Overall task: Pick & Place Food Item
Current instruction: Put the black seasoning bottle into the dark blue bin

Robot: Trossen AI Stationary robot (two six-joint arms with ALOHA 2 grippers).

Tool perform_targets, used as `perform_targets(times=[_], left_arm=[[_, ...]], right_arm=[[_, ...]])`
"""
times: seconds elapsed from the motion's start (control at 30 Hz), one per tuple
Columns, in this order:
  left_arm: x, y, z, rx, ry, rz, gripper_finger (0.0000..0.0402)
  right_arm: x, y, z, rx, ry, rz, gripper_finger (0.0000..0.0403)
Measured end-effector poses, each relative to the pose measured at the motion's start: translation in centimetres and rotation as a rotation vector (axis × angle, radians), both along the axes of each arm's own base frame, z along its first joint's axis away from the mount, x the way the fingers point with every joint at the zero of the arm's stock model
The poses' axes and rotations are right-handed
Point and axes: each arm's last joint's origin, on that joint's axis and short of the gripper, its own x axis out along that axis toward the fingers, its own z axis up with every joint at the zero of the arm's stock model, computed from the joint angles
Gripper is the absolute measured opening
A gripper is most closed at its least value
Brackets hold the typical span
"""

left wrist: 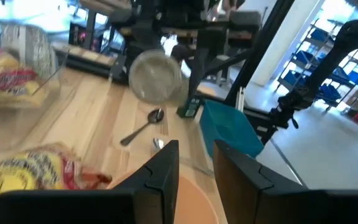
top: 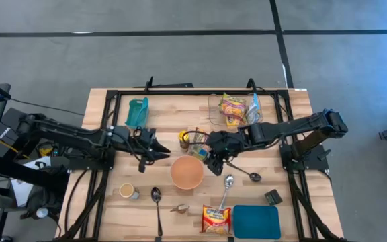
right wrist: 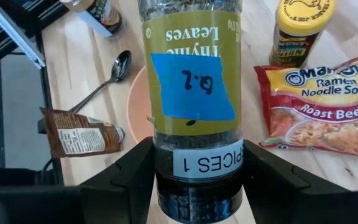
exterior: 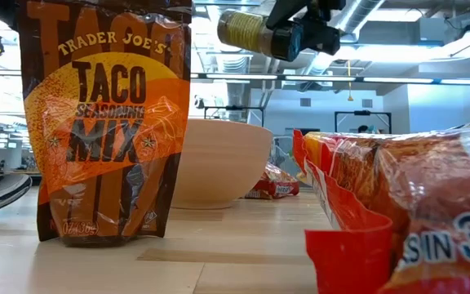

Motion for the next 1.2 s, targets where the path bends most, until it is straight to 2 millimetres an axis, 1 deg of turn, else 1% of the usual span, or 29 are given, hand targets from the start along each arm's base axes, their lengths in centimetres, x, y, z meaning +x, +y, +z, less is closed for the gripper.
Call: perform_targets(times=[0.17,0.33,0.47,0.57,0.7,0.83,1.0,1.1,1.2], left_arm=[[1.2,-0.1,-0.5,0.014,-0.004,-0.001,0.0092],[2.4,-0.2,-0.5,0.065,0.023,-0.009,0.0092],[3.3,-0.4,-0.2,0.073,0.023,-0.012,0.0092],[3.7,-0.5,-0.4,0.073,0.039,-0.033,0.0101],[4.1,-0.6,-0.7,0.068,0.053,-0.073,0.0139],[4.3,-0.6,-1.1,0.062,0.064,-0.075,0.0201],[4.6,-0.7,-1.0,0.059,0.032,-0.066,0.0276],[4.7,-0.7,-0.9,0.058,0.009,-0.064,0.0303],[5.2,-0.7,-0.9,0.058,0.008,-0.063,0.0313]], right_arm=[[0.0,0.2,0.0,0.033,0.007,0.053,0.0192],[-0.1,0.3,0.0,0.047,0.01,0.075,0.0192],[-0.1,0.3,0.0,0.068,0.013,0.092,0.0192],[-0.1,0.3,0.0,0.07,0.016,0.096,0.0192],[-0.1,0.4,0.0,0.088,0.019,0.111,0.0192],[-0.1,0.5,0.0,0.111,0.023,0.137,0.0192],[-0.2,0.5,0.0,0.117,0.023,0.152,0.0192],[-0.2,0.5,0.0,0.116,0.023,0.154,0.0192],[-0.2,0.5,0.0,0.116,0.023,0.154,0.0192]])
